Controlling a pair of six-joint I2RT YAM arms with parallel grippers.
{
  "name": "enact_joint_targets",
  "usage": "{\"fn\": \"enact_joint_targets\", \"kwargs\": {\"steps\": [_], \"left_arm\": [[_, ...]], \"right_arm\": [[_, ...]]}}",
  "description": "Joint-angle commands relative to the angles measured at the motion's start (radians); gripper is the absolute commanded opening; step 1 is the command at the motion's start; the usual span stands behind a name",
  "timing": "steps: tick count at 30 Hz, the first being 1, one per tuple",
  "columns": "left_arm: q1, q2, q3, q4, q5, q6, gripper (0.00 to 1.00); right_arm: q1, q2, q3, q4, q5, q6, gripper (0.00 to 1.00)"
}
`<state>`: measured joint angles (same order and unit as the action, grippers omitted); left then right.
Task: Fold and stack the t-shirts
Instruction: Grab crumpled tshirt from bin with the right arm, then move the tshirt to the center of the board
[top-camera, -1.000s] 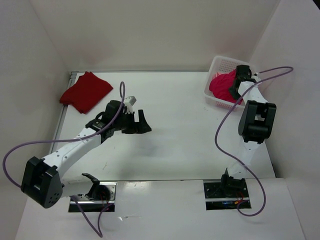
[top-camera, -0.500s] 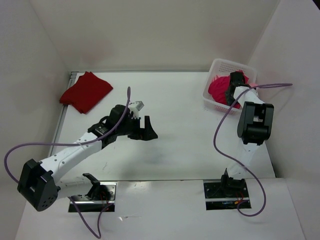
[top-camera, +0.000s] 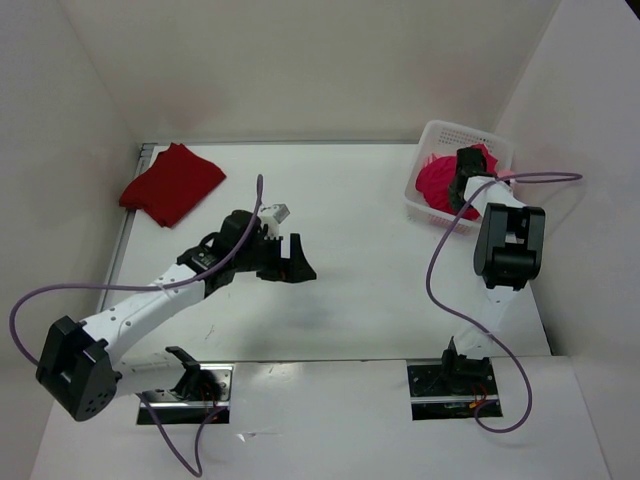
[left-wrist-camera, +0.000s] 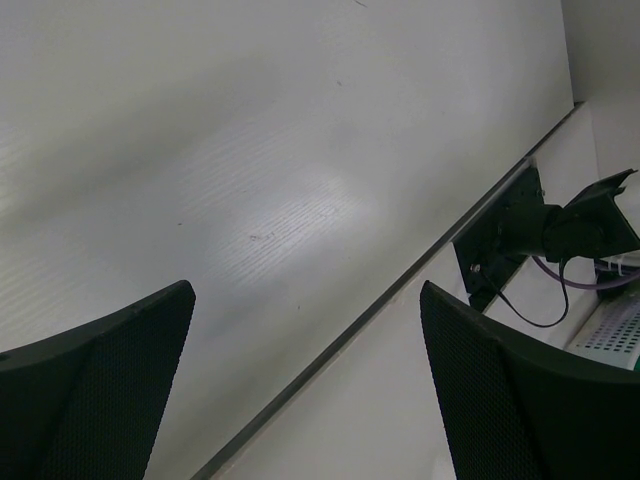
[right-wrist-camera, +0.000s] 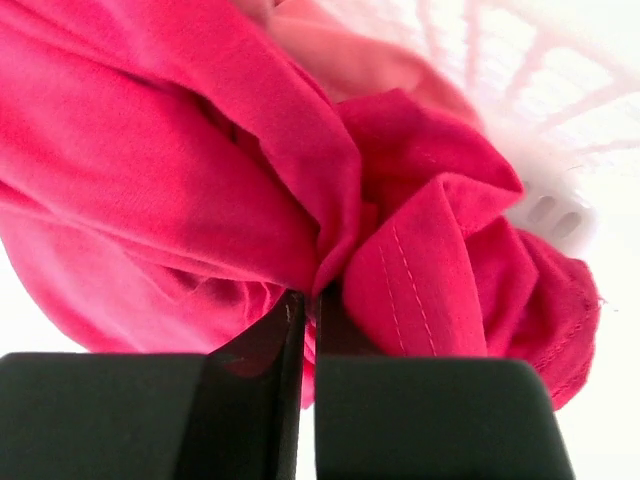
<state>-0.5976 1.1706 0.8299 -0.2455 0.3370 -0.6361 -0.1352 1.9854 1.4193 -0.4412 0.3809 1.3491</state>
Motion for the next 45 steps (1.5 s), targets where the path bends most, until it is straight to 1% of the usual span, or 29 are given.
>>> {"fn": "enact_joint_targets", "kwargs": {"steps": [1, 4, 5, 8, 10, 11, 13, 16, 18, 19, 21, 22, 23, 25, 26, 28, 29, 30, 31, 33, 34, 36, 38, 40, 42, 43, 45], "left_arm": [[-0.001, 0.027, 0.002, 0.032, 0.031, -0.011, 1.0], [-0.001, 0.052, 0.012, 0.055, 0.043, -0.02, 1.0], [-0.001, 0.052, 0.024, 0.055, 0.043, -0.02, 1.0], [-0.001, 0.095, 0.057, 0.064, 0.063, -0.02, 1.0], [-0.001, 0.127, 0.077, 0.064, 0.063, -0.011, 1.0], [-0.001, 0.138, 0.093, 0.064, 0.063, -0.011, 1.0], [0.021, 0.17, 0.115, 0.064, 0.089, -0.011, 1.0], [0.065, 0.207, 0.156, 0.075, 0.089, -0.002, 1.0], [0.103, 0.236, 0.176, 0.075, 0.089, -0.002, 1.0], [0.119, 0.248, 0.189, 0.075, 0.109, -0.002, 1.0], [0.18, 0.28, 0.198, 0.075, 0.128, -0.017, 1.0], [0.206, 0.281, 0.198, 0.089, 0.151, -0.052, 1.0], [0.264, 0.296, 0.187, 0.098, 0.163, -0.065, 1.0], [0.332, 0.32, 0.187, 0.107, 0.172, -0.092, 1.0], [0.402, 0.32, 0.178, 0.107, 0.184, -0.093, 1.0], [0.475, 0.333, 0.178, 0.107, 0.198, -0.106, 1.0], [0.531, 0.342, 0.178, 0.107, 0.198, -0.115, 1.0], [0.554, 0.342, 0.19, 0.107, 0.198, -0.116, 1.0], [0.574, 0.342, 0.19, 0.098, 0.198, -0.116, 1.0], [0.613, 0.333, 0.19, 0.107, 0.198, -0.141, 1.0], [0.613, 0.333, 0.19, 0.107, 0.189, -0.142, 1.0], [0.636, 0.313, 0.19, 0.107, 0.18, -0.163, 1.0], [0.648, 0.301, 0.19, 0.107, 0.171, -0.175, 1.0], [0.677, 0.287, 0.19, 0.107, 0.16, -0.184, 1.0], [0.709, 0.259, 0.19, 0.098, 0.146, -0.185, 1.0], [0.719, 0.259, 0.19, 0.098, 0.146, -0.185, 1.0], [0.719, 0.259, 0.199, 0.068, 0.146, -0.16, 1.0]], "right_arm": [[0.017, -0.069, 0.061, 0.07, 0.05, -0.036, 0.0], [0.017, -0.138, 0.079, 0.088, 0.059, -0.09, 0.0], [0.017, -0.184, 0.079, 0.099, 0.059, -0.114, 0.0], [0.017, -0.271, 0.069, 0.121, 0.035, -0.152, 0.0], [0.017, -0.318, 0.06, 0.148, 0.009, -0.189, 0.0], [0.017, -0.367, 0.046, 0.159, -0.02, -0.203, 0.0], [0.017, -0.414, 0.035, 0.168, -0.049, -0.244, 0.0], [0.017, -0.496, 0.035, 0.179, -0.132, -0.317, 0.0], [0.017, -0.554, 0.049, 0.179, -0.213, -0.355, 0.0], [0.017, -0.572, 0.061, 0.179, -0.246, -0.39, 0.0], [0.017, -0.62, 0.111, 0.179, -0.373, -0.419, 0.0], [0.017, -0.634, 0.134, 0.179, -0.425, -0.444, 0.0], [0.017, -0.648, 0.18, 0.179, -0.539, -0.444, 0.0], [0.029, -0.684, 0.231, 0.188, -0.655, -0.444, 0.0], [0.049, -0.694, 0.292, 0.188, -0.716, -0.444, 0.0], [0.112, -0.708, 0.345, 0.188, -0.776, -0.444, 0.0], [0.132, -0.717, 0.395, 0.197, -0.807, -0.424, 0.0], [0.149, -0.717, 0.415, 0.209, -0.867, -0.406, 0.0], [0.185, -0.729, 0.429, 0.229, -0.891, -0.363, 0.0], [0.209, -0.729, 0.464, 0.304, -0.979, -0.309, 0.0], [0.221, -0.738, 0.48, 0.327, -1.005, -0.25, 0.0], [0.239, -0.738, 0.535, 0.398, -1.065, -0.199, 0.0], [0.279, -0.738, 0.596, 0.398, -1.065, -0.174, 0.0], [0.279, -0.75, 0.58, 0.458, -1.102, -0.136, 0.0], [0.298, -0.764, 0.531, 0.473, -1.102, -0.122, 0.0], [0.298, -0.775, 0.423, 0.487, -1.102, -0.122, 0.0], [0.308, -0.822, 0.261, 0.524, -1.111, -0.122, 0.0]]}}
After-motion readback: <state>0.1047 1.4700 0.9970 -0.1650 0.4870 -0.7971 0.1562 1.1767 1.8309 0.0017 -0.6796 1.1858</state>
